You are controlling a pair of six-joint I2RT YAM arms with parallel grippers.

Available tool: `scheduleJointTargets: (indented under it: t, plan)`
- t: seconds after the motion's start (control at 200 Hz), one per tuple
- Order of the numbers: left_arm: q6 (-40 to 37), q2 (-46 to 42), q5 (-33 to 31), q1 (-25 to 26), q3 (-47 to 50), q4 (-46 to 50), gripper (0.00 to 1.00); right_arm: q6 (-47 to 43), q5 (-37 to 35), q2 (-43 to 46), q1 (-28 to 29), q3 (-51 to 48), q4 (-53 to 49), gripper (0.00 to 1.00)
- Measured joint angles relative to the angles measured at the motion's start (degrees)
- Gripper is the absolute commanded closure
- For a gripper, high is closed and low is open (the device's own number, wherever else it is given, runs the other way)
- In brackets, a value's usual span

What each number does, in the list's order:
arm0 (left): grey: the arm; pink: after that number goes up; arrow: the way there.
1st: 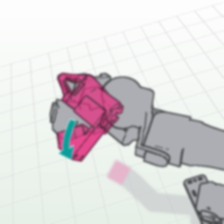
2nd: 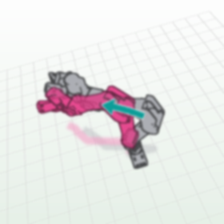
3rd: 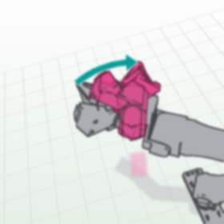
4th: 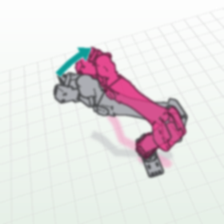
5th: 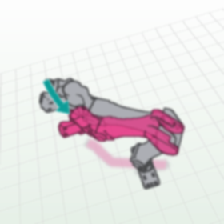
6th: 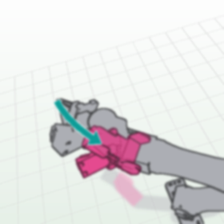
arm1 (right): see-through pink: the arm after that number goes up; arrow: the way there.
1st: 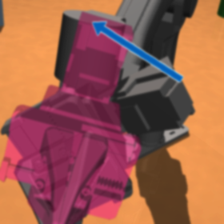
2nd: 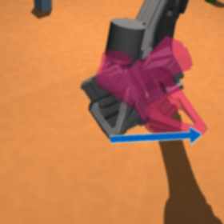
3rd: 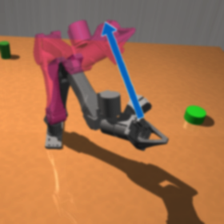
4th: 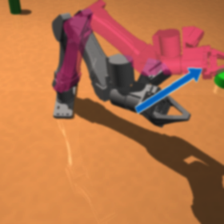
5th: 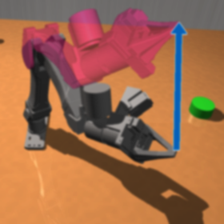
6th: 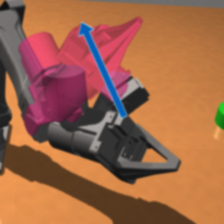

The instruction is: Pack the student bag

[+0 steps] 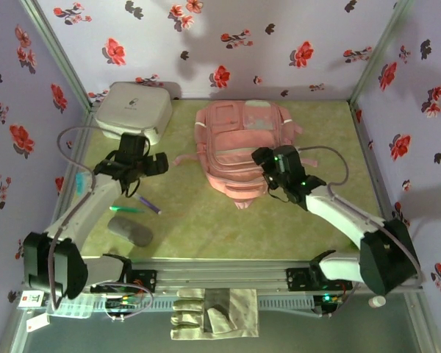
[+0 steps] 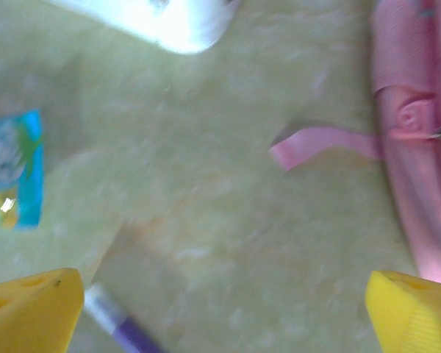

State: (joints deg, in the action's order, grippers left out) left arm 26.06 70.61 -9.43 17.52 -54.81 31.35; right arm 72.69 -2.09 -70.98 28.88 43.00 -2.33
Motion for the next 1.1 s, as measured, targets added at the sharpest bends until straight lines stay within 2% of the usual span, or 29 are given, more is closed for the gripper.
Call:
scheduleJointTargets:
  t: [0.135,0.305,0.59,0.865,1.1]
  plan:
    - [7.04,-3.98,-1.11,-0.79,4.83,7.85,0.00,-4.83,-5.51,4.48,0.00,0.02,-5.95,0.11]
    - [15.96,-5.49,-3.10,-1.68,9.64,17.20,0.00,-11.19,-9.38,5.35,-0.02,0.70,-9.84,0.03]
    - [29.05,-13.42,-7.56,-2.21,14.84,27.43,0.01,-15.76,-10.58,3.74,-0.02,3.45,-11.13,0.02]
    - [37.27,-16.41,-6.82,-2.23,22.25,27.98,0.05,-15.72,-10.08,1.88,-0.02,3.45,-11.26,0.02]
    - [39.85,-16.52,-3.34,-2.23,25.73,18.08,0.14,-15.67,-9.35,0.90,-0.02,3.45,-11.19,0.02]
